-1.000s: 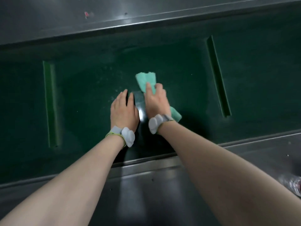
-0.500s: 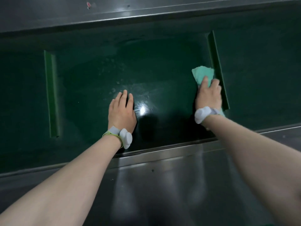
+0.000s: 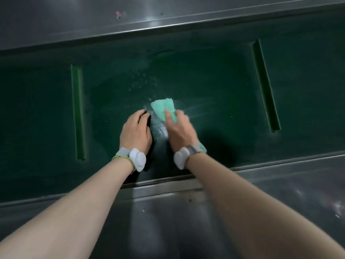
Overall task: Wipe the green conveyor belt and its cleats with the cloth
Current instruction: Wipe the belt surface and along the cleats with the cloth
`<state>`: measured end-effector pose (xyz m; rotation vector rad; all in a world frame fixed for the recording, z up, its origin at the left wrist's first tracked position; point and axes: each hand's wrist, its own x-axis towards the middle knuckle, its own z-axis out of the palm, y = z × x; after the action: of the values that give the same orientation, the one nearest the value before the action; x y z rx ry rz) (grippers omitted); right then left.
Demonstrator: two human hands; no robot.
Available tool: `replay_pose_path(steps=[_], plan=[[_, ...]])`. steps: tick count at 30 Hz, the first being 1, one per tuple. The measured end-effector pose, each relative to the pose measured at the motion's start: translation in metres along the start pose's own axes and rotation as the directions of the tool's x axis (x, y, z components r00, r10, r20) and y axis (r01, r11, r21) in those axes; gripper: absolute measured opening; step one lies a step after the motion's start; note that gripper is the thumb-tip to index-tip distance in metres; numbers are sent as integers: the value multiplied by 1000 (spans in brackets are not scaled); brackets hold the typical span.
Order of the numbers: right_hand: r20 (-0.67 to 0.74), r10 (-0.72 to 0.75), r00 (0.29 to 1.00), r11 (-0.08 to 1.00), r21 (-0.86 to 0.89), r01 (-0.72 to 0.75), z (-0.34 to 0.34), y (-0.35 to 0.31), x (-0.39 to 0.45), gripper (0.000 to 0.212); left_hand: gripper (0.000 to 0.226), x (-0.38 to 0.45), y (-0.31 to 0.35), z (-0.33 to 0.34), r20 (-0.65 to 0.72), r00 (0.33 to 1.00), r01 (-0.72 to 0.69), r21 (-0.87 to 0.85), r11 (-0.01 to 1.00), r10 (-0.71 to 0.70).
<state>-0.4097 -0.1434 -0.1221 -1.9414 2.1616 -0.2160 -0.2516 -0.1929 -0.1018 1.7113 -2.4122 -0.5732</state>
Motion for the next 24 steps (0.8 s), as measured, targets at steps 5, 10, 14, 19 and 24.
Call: replay_pose_path(steps=[5, 10, 14, 19, 24], plan=[[-140, 500, 854, 865, 135, -484, -35, 115, 35, 39, 39, -4, -48, -9, -40, 998, 53, 119, 991, -48], [-209, 538, 817, 843, 134, -521, -41, 123, 44, 42, 37, 0, -79, -13, -69, 996, 58, 134, 989, -49], [-178, 408, 895, 912, 123, -391, -10, 24, 53, 41, 35, 9, -90, -17, -179, 977, 116, -5, 993, -115], [44, 33, 998, 997, 68, -36, 33, -106, 35, 59, 40, 27, -92, -28, -286, 946, 119, -121, 986, -149], [-1, -33, 999, 979, 201, 32, 24, -99, 47, 63, 39, 63, -110, -50, -291, 951, 113, 19, 993, -102]])
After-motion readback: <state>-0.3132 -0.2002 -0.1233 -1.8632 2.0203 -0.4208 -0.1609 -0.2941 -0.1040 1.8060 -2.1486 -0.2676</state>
